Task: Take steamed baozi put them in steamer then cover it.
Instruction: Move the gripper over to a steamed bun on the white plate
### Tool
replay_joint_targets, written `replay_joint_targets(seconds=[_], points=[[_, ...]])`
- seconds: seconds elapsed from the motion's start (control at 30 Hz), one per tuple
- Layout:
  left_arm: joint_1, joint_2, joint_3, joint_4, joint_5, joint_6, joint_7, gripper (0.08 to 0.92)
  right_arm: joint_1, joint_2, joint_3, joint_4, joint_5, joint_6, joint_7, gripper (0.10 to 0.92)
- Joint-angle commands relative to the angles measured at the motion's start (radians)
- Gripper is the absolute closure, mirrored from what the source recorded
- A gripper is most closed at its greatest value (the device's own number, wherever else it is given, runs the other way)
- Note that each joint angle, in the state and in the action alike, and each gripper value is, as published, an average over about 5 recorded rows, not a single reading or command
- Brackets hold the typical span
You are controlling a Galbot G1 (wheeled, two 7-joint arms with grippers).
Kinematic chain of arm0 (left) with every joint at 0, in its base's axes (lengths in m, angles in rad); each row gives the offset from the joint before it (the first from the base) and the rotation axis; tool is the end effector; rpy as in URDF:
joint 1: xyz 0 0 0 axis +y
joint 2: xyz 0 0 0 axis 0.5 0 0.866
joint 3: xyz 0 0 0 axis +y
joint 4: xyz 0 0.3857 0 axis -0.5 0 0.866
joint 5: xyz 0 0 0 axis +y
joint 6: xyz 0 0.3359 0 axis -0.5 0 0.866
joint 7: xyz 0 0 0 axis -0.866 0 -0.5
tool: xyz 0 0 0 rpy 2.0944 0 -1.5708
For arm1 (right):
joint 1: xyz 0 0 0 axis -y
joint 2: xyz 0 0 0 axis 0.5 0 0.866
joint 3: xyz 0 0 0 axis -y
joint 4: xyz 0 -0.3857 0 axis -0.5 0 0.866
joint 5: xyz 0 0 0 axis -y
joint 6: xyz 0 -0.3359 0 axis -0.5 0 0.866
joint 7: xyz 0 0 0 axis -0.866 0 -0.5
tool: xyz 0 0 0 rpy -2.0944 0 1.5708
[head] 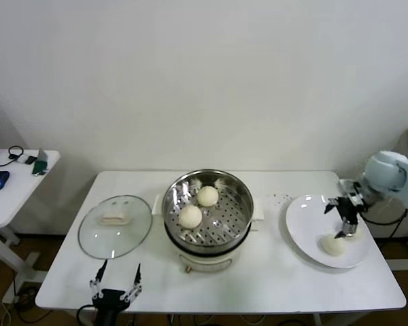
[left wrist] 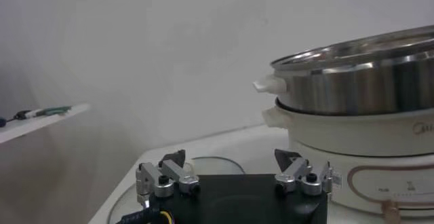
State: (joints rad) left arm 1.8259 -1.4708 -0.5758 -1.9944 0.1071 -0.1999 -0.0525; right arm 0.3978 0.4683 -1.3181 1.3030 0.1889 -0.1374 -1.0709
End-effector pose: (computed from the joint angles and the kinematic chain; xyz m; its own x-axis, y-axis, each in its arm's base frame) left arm 0.0457 0.0406 -0.3890 -0.9893 -0.0142 0.1452 0.0175 0.9765 0.2146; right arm 0.4780 -0.2826 -0.1478 -0.0971 -0.0793 0.9921 -0.9951 -0.0105 -0.0982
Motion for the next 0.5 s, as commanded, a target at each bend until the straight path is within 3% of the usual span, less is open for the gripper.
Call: replay_joint_targets(seconds=[0.03, 0.5], points=[[-0.008, -0.016, 0.005, 0.003, 0.022, 0.012, 0.000, 0.177, -0.320, -0.039, 0.267, -0.069, -0.168, 0.025, 0.024, 0.203], [-0.009, -0.017, -0.006, 0.019, 0.019, 0.014, -0.003, 0.177, -0.395, 0.049, 0.329, -0.148, -0.221, 0.033, 0.037, 0.203]])
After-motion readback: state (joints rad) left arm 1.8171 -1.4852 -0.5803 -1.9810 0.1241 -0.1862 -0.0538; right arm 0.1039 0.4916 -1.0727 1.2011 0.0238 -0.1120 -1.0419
